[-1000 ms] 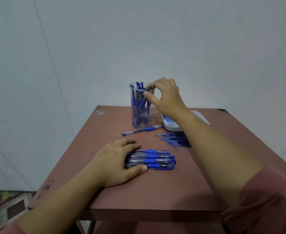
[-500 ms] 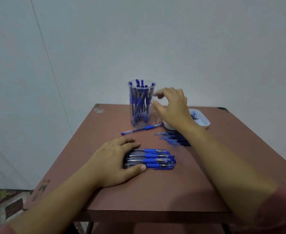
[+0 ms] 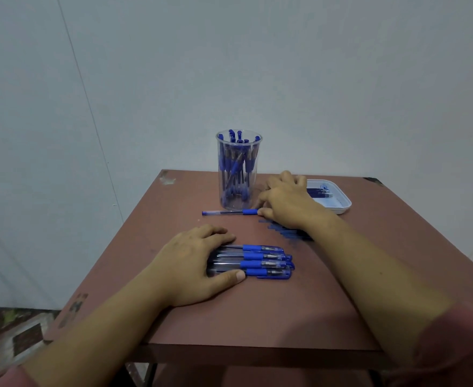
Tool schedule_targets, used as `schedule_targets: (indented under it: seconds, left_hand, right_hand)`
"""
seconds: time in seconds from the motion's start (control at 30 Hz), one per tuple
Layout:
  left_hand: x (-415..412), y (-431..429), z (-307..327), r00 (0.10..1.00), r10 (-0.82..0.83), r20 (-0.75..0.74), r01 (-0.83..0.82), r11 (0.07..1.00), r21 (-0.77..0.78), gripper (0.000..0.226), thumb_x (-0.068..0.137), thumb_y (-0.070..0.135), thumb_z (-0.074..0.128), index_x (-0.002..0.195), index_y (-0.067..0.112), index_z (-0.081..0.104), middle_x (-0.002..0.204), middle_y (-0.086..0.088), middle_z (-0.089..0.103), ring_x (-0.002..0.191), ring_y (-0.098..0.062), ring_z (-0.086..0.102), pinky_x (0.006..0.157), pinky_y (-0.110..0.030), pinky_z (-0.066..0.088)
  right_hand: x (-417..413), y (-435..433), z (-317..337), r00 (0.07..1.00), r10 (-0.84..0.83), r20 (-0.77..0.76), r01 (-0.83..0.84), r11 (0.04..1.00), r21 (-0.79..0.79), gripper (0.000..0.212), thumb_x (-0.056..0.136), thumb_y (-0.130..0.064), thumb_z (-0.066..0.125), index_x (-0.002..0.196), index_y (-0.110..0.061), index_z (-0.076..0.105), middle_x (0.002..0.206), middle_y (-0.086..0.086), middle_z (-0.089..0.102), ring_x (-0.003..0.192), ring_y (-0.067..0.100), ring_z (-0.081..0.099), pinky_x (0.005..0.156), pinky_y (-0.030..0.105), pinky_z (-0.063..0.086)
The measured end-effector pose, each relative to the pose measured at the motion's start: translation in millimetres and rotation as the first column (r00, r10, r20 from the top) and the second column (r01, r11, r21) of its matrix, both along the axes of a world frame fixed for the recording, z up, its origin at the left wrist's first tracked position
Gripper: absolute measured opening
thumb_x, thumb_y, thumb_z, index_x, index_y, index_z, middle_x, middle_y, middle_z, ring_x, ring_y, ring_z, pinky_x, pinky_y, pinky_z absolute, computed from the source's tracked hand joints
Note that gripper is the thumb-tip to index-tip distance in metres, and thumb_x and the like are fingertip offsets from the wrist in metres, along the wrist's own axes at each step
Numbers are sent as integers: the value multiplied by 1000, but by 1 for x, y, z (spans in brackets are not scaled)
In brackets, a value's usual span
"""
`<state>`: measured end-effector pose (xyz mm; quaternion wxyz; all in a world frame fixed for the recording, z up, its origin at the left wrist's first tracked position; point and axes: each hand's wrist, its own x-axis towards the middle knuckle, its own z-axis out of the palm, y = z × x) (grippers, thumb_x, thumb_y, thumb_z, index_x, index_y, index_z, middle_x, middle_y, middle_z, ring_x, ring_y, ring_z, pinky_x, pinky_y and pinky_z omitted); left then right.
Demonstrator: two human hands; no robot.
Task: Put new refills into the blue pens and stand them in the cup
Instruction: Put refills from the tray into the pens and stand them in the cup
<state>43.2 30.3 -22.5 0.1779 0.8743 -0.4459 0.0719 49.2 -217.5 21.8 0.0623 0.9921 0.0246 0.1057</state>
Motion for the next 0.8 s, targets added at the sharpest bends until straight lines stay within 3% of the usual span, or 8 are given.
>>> schedule_targets:
  seconds: [0.13, 0.27, 0.37, 0.47, 0.57, 0.67, 0.8]
  left_hand:
    - [0, 0, -1, 1000, -5, 6, 5, 1000, -9, 81, 77, 83, 36, 142, 35, 44, 142, 17, 44, 129, -1, 41, 108, -26, 34]
    - [0, 0, -1, 1000, -12, 12, 12, 1000, 0, 81, 78, 82, 38, 142, 35, 44, 141, 17, 44, 127, -2, 43, 108, -26, 36]
    - [-2, 0, 2, 999, -16, 46, 17, 1000, -11, 76, 78, 80, 41, 137, 33, 50, 135, 17, 50, 122, -2, 48, 103, -29, 41]
    - [-7, -1, 9, 959, 17, 284, 40, 981, -192, 58, 83, 67, 53, 123, 25, 63, 112, 9, 62, 98, -12, 59, 81, -32, 49]
    - [-5, -8, 19, 862, 89, 498, 64, 958, -280, 45, 88, 49, 59, 119, 18, 66, 99, 1, 61, 81, -20, 55, 66, -36, 44]
    - [8, -18, 29, 834, 35, 551, 109, 968, -226, 43, 89, 43, 61, 123, 18, 62, 103, -1, 62, 85, -22, 57, 67, -37, 45]
    - [20, -28, 31, 881, -97, 463, 199, 964, -177, 36, 91, 39, 60, 122, 22, 62, 109, 5, 65, 93, -14, 60, 76, -27, 49]
  right_hand:
    - [-6, -2, 7, 998, 54, 35, -56, 997, 45, 21, 96, -34, 49, 104, -24, 66, 111, -6, 57, 110, 17, 36, 95, 40, 21]
    - [-30, -6, 16, 986, 122, 112, -144, 967, 211, 13, 97, -30, 47, 99, -26, 59, 94, -9, 63, 93, 10, 47, 101, 36, 24]
    - [-51, -7, 12, 971, 154, 182, -209, 917, 341, 10, 96, -27, 53, 99, -26, 63, 91, -12, 63, 88, 8, 51, 89, 32, 36]
    - [-70, -4, 0, 960, 137, 245, -248, 823, 511, 10, 95, -24, 57, 97, -34, 60, 92, -20, 60, 92, 3, 50, 80, 19, 41]
    - [-77, 0, -8, 950, 85, 300, -263, 732, 628, 10, 94, -26, 60, 102, -31, 63, 95, -24, 59, 96, -2, 53, 80, 10, 41]
    - [-76, 7, -9, 949, 82, 306, -286, 638, 715, 11, 92, -25, 65, 102, -27, 63, 98, -15, 65, 94, 2, 60, 82, 17, 48]
    - [-75, 14, -13, 938, 101, 331, -328, 563, 759, 10, 89, -24, 70, 94, -25, 61, 90, -11, 66, 89, 7, 64, 82, 29, 54]
